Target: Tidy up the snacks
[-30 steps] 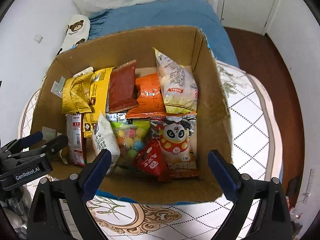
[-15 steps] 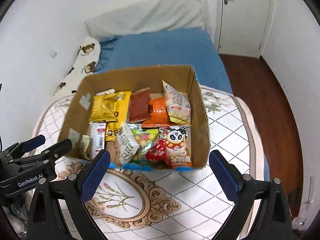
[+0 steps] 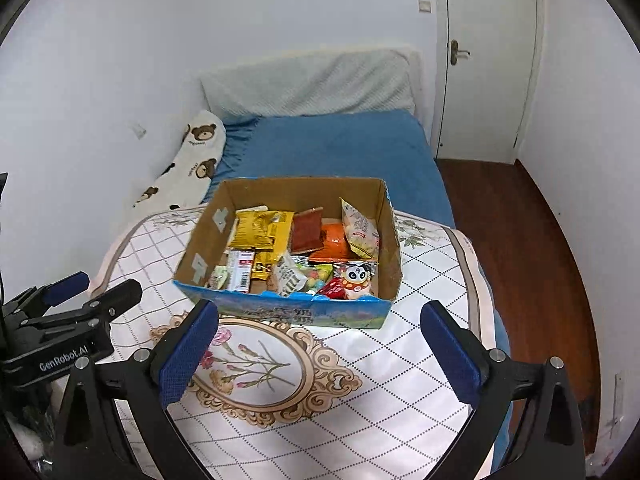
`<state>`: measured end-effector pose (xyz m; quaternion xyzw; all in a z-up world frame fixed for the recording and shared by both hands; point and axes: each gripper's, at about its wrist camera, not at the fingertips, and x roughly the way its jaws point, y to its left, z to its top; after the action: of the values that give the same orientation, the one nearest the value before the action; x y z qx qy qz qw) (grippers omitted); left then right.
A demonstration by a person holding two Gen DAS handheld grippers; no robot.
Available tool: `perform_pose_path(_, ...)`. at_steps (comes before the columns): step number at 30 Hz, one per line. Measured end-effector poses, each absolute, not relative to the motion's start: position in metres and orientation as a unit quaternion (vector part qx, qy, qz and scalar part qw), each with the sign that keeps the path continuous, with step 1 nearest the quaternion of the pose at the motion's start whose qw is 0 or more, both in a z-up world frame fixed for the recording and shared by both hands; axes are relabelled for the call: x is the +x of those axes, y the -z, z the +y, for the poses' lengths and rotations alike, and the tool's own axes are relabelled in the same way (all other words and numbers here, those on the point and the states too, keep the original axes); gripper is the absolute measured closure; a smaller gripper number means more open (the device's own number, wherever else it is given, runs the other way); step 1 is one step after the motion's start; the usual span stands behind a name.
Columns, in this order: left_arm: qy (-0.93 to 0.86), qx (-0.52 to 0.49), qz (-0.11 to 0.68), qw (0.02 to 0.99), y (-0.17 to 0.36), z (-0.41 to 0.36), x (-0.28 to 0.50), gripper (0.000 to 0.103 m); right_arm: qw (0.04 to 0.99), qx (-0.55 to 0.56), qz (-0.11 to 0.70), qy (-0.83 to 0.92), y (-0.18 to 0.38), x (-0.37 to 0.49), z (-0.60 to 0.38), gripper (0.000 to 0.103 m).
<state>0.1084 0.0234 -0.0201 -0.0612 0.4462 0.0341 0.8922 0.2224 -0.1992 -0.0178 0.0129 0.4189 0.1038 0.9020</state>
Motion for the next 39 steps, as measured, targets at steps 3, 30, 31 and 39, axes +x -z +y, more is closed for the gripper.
perform_pose_path(3,-0.043,-0.06,0.437,0.896,0.009,0.026,0.094,0.011,0.905,0.014,0.411,-0.107,0.005,0.206,-0.2,0.0)
perform_pose_path(30,-0.059,-0.032,0.411,0.909,0.01,0.012,0.105,0.0,0.921,0.012,0.383,-0.067,0.001,0.218,-0.205,0.0)
perform_pose_path(31,-0.062,-0.029,0.413,0.908,0.013,0.011,0.11,0.0,0.922,0.012,0.382,-0.064,0.003,0.222,-0.205,0.0)
perform_pose_path(39,-0.069,-0.021,0.428,0.901,0.034,0.006,0.138,0.0,0.918,0.005,0.394,-0.039,0.028,0.253,-0.208,0.0)
